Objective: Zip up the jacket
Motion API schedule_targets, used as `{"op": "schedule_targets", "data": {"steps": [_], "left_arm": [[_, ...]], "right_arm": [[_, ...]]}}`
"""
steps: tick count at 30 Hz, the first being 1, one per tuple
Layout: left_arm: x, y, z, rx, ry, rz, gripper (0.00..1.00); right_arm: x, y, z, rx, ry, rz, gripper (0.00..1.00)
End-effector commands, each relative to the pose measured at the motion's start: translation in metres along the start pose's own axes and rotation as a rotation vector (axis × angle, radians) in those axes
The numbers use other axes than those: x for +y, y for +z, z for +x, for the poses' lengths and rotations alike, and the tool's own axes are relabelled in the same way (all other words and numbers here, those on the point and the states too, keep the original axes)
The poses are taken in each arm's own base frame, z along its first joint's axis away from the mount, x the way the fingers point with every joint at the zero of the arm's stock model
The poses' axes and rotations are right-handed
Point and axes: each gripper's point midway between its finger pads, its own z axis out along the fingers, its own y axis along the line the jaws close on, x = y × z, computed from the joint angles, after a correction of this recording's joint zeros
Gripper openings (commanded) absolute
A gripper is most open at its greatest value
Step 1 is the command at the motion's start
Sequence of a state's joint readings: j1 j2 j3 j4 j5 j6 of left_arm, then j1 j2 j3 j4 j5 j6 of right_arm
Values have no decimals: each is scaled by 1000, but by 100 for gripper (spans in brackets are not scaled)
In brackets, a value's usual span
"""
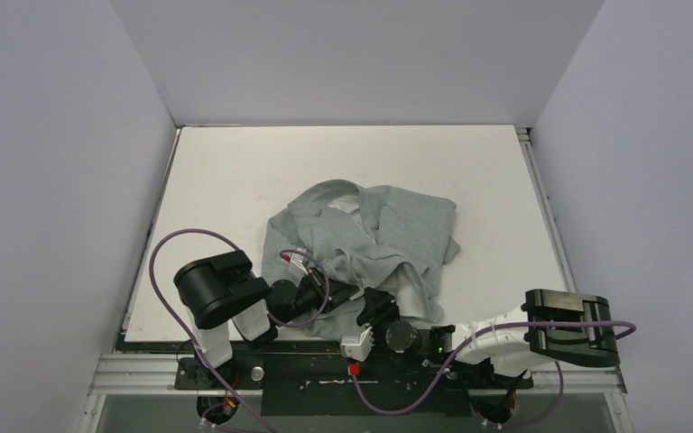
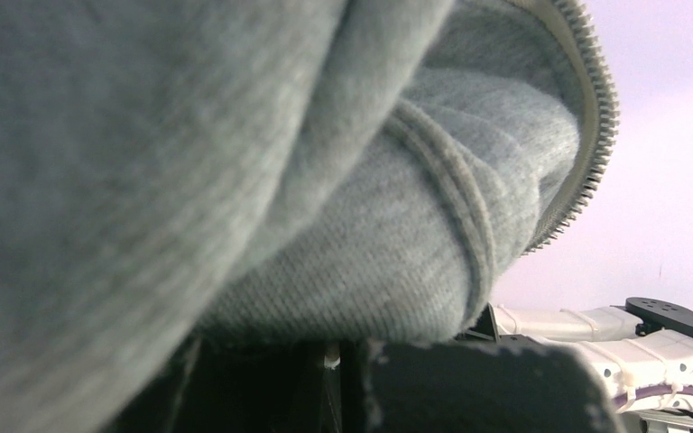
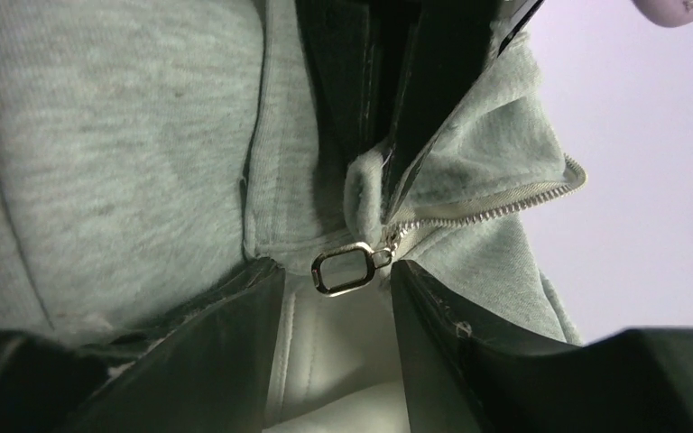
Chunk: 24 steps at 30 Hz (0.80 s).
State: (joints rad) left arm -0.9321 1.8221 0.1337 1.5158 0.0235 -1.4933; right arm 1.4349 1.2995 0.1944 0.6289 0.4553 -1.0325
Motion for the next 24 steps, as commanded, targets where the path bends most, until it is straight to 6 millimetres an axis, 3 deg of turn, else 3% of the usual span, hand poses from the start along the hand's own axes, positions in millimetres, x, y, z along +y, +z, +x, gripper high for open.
{"op": "schedule_targets", "data": {"steps": [1, 16, 24], "left_arm": [[-49, -6, 0, 7, -11, 203, 0], [-52, -6, 1, 14, -14, 214, 0], [-53, -4, 0, 13, -9, 215, 0]], "right_arm": [[-28, 6, -21, -54, 81, 88, 46], [-39, 3, -20, -47, 181, 97, 11], [-55, -2, -35, -146, 313, -1, 3]]}}
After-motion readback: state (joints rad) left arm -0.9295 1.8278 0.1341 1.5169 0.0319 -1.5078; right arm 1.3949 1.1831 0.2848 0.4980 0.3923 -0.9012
